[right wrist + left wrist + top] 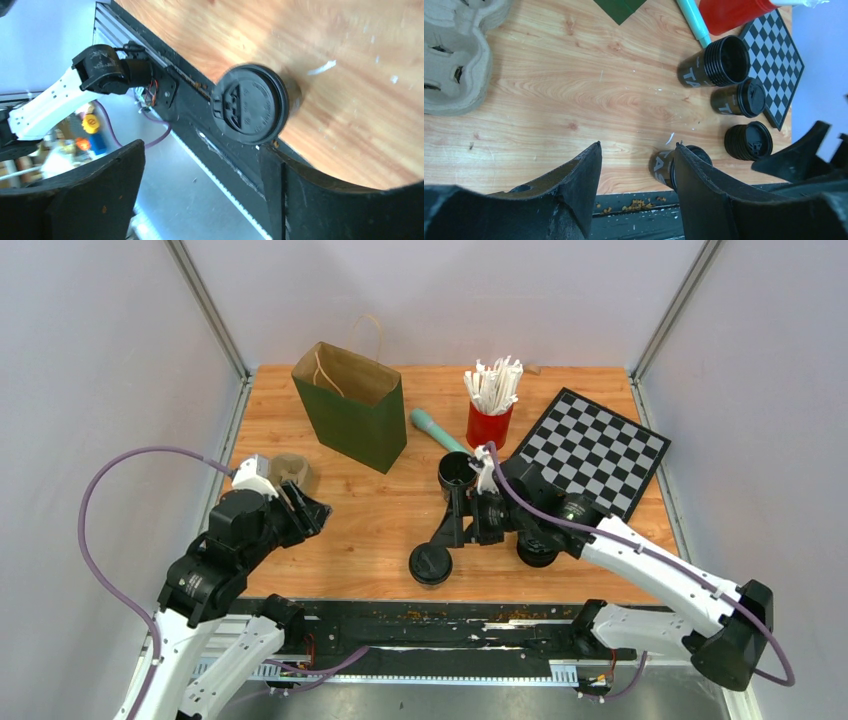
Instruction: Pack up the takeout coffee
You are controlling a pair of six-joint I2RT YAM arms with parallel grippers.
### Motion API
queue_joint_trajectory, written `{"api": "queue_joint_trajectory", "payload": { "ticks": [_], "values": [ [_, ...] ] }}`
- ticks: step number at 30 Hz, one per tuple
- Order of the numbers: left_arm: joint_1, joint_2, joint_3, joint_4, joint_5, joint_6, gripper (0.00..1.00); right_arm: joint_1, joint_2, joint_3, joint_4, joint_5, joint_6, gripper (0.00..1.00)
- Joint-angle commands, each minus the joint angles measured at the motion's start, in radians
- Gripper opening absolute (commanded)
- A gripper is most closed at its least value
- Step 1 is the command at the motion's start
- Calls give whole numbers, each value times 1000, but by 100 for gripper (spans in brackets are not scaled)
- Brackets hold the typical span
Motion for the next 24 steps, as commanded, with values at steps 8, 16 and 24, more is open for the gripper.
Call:
{"api": "queue_joint_trajectory", "payload": {
  "ticks": [8, 16, 24],
  "values": [
    [-1, -52, 113, 7, -33, 26, 63, 280, 203, 284, -223, 534, -308, 97],
    [-1, -56, 130, -26, -57, 39, 63, 400, 411, 366, -260, 627, -376, 99],
    [-1, -61, 113, -23, -59, 38, 63, 419, 443, 356, -249, 643, -378, 100]
  ]
}}
